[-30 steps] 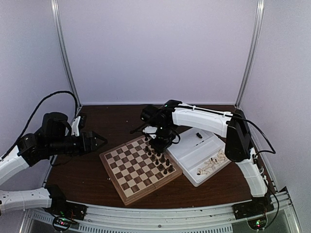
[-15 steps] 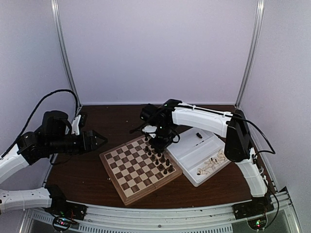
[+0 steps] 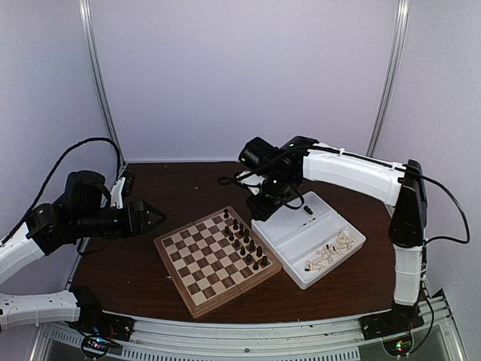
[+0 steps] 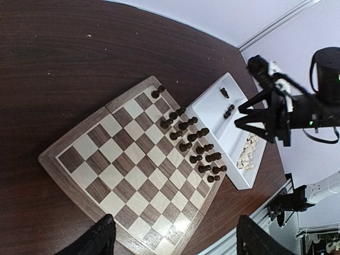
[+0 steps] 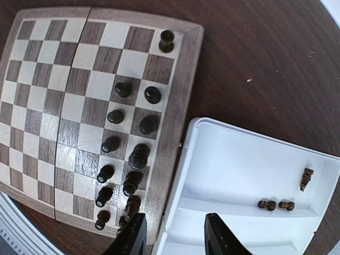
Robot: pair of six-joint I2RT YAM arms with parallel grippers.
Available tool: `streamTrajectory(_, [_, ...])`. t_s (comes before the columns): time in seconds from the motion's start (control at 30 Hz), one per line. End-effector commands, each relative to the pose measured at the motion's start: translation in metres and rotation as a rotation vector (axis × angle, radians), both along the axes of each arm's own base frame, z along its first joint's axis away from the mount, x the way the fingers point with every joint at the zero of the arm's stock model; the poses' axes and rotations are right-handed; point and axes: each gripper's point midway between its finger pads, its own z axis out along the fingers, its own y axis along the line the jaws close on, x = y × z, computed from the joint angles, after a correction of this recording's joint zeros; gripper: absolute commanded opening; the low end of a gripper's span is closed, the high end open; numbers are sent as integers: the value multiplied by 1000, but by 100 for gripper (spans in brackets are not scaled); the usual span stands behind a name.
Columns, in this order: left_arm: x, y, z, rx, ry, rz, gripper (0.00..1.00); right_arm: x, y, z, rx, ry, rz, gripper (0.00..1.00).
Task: Set up the chess pieces on the board
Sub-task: Place the chess piece on the chessboard, then pick up the chess piece from the storage box.
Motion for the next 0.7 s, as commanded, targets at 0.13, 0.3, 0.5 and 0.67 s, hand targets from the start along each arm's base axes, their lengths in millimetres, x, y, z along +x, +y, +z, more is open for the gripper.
streamTrajectory(0.13, [3,-1,16,-15,-43,-5,78,48,-72,27,109,-117,-194,41])
streamTrajectory(0.3, [4,-3,14,-14,-33,-9,78,76,-117,-5,66,-96,-304,40])
streamTrajectory(0.5, [5,-5,14,-16,-23,-12,78,115,-153,-43,22,-99,-414,40])
streamTrajectory(0.67, [4,-5,14,-12,-17,-14,78,130,-166,-65,-17,-93,-446,40])
